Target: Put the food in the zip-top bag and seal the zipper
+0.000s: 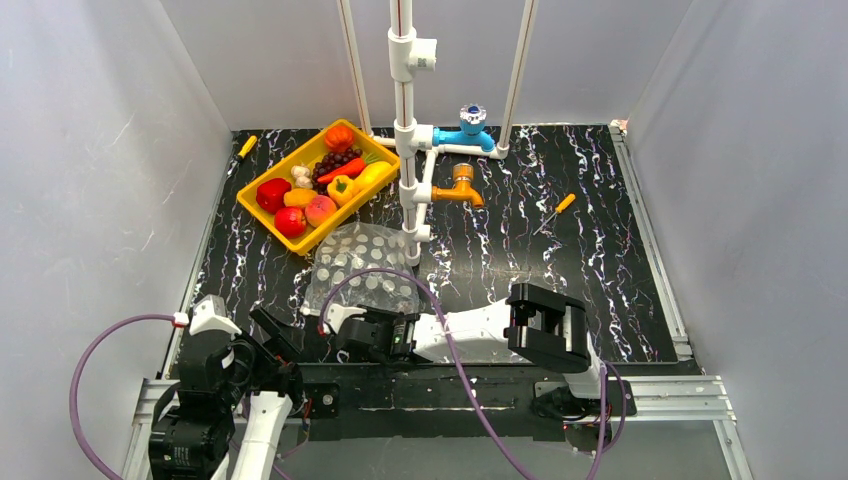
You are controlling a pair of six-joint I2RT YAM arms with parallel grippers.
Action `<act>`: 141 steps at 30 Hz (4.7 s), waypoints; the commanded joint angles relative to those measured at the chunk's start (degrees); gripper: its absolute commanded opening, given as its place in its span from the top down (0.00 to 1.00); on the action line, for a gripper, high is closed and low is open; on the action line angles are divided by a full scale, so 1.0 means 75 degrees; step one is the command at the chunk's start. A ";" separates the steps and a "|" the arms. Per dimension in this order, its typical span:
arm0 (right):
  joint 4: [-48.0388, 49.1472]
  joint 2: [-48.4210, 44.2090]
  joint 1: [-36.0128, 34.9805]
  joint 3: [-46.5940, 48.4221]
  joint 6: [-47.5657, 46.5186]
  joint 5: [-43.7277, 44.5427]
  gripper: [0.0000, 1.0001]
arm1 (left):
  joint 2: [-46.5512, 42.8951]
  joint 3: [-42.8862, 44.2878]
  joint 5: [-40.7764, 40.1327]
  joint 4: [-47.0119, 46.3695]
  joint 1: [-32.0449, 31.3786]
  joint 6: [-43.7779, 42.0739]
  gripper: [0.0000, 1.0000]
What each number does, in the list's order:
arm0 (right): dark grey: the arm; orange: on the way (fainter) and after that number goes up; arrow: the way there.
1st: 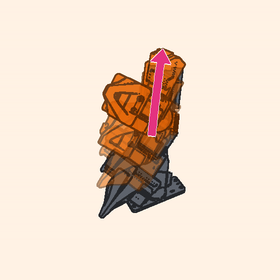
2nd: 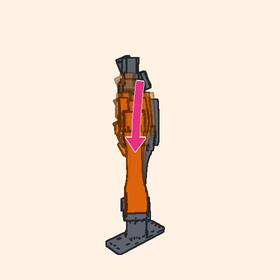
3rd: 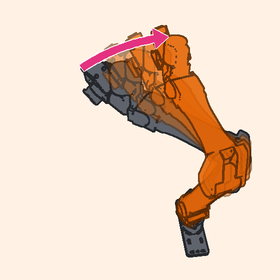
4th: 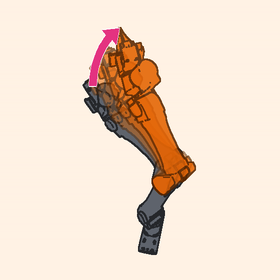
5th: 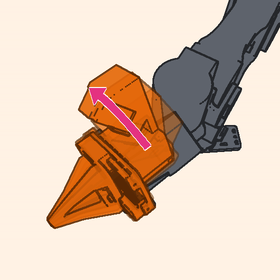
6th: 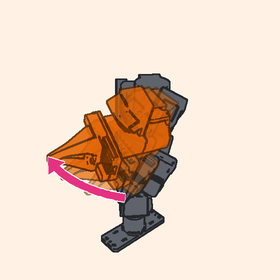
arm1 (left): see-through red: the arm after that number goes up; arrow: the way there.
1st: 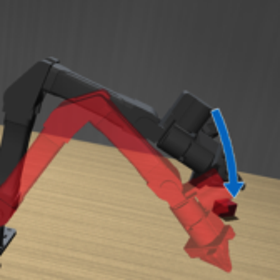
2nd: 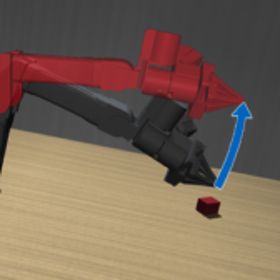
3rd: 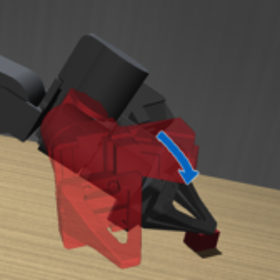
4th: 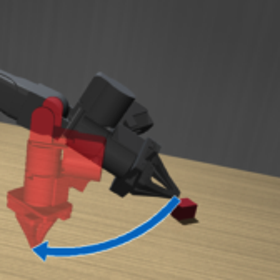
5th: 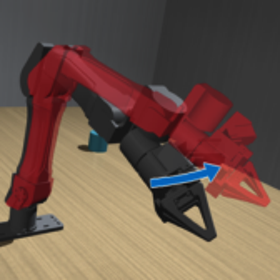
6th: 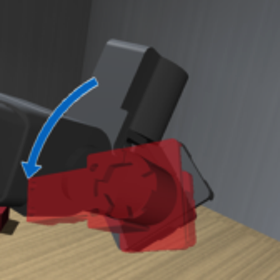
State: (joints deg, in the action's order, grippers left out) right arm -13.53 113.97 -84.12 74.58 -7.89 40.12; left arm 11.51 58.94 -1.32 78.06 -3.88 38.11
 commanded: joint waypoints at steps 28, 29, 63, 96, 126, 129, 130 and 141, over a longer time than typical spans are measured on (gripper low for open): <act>-0.1679 -0.2839 0.1231 0.1034 0.5566 -0.4565 0.99 | 0.0375 -0.1235 0.3243 -0.1662 -0.0022 0.1797 0.07; -0.1650 -0.2820 0.1231 0.1071 0.5590 -0.4583 0.99 | 0.0435 -0.1253 0.3193 -0.1603 -0.0022 0.1733 0.10; -0.1914 -0.2479 0.0938 0.1936 0.5404 -0.4438 0.99 | 0.2186 -0.2509 0.3627 -0.3612 -0.0022 0.0697 0.72; -0.3604 -0.0118 0.0386 0.5264 0.2796 -0.1795 0.61 | 0.1279 -0.1902 0.4072 -0.2320 -0.0028 0.0487 1.00; -0.6921 -0.2436 0.0328 0.3646 0.6985 0.2162 0.99 | 0.2138 -0.1385 0.5091 -0.2341 -0.0022 -0.0014 1.00; -0.6643 -0.2905 0.0329 0.3065 0.6790 0.2173 0.99 | 0.2149 -0.1197 0.4819 -0.2181 -0.0022 0.0018 0.77; -0.6282 -0.3098 0.0329 0.2771 0.6585 0.2124 0.99 | 0.2119 -0.1172 0.4795 -0.2236 -0.0022 0.0078 0.67; -0.6300 -0.4350 0.0329 0.1354 0.6282 0.2005 0.99 | 0.2171 -0.0791 0.4353 -0.2677 -0.0022 0.0438 0.10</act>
State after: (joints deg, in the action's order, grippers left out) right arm -58.77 85.52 -81.41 87.51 38.76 53.32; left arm 27.16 49.73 33.37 58.28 -3.88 41.59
